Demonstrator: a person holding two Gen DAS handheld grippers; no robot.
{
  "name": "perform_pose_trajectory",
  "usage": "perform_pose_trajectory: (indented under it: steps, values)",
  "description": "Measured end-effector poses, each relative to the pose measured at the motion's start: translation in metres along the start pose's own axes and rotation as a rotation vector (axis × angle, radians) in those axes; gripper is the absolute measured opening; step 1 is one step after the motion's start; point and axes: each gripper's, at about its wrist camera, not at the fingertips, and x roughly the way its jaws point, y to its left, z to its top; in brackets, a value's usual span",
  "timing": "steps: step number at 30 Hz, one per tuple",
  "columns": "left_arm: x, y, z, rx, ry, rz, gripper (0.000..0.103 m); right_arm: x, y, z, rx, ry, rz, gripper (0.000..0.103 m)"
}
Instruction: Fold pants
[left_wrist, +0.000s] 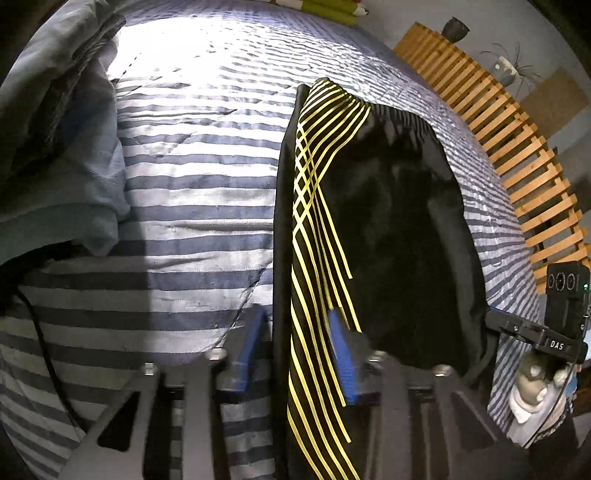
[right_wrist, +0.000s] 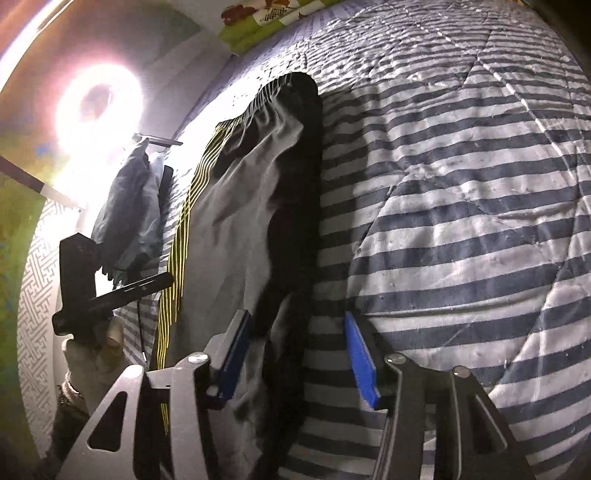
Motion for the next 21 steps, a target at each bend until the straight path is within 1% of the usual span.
perform_pose_trajectory:
  steps: [1,3,4,5,6,7,8,9,12,13,14,16,17,21]
  values:
    - [0.0,0.0,0.0,0.0,0.003,-0.002,0.024,0.001,0.0,0.0,-0.004,0.009,0.008,0.039]
    - [0.002,0.001,0.0,0.003,0.014,-0.017,0.014,0.005,0.001,-0.002,-0.011,0.034,0.025,0.032]
    - [0.003,0.001,-0.001,0.01,0.015,-0.019,0.012,0.006,0.002,-0.004,-0.016,0.044,0.034,0.031]
    - [0.003,0.0,-0.002,0.016,0.015,-0.019,0.007,0.006,0.002,-0.005,-0.022,0.044,0.035,0.031]
    - [0.003,-0.001,-0.003,0.023,0.014,-0.02,0.004,0.006,0.003,-0.006,-0.03,0.045,0.036,0.028]
    - [0.003,-0.002,-0.003,0.028,0.01,-0.019,0.003,0.007,0.003,-0.006,-0.032,0.049,0.04,0.024]
    - [0.003,-0.003,-0.004,0.029,0.007,-0.017,0.003,0.009,0.002,-0.006,-0.027,0.06,0.045,0.013]
    - [0.003,-0.003,-0.004,0.023,0.004,-0.02,0.003,0.012,0.0,-0.006,-0.013,0.068,0.057,0.01]
    - [-0.004,0.001,-0.004,-0.015,-0.015,-0.071,0.003,0.013,-0.003,-0.005,0.014,0.054,0.094,0.006]
    - [-0.009,0.003,-0.005,-0.03,-0.029,-0.098,0.003,0.011,-0.002,-0.006,0.017,0.044,0.104,0.006]
    - [-0.018,0.005,-0.005,-0.048,-0.053,-0.145,0.002,0.008,-0.001,-0.005,0.021,0.036,0.116,0.006]
    - [-0.031,0.004,-0.005,-0.064,-0.082,-0.176,0.003,-0.002,0.001,-0.005,0.032,0.008,0.15,0.006]
    - [-0.044,0.002,-0.007,-0.068,-0.105,-0.207,0.003,-0.007,0.003,-0.005,0.037,-0.005,0.165,0.006]
    - [-0.088,-0.012,-0.013,-0.051,-0.192,-0.27,0.003,-0.038,0.01,-0.006,0.041,-0.074,0.231,0.006]
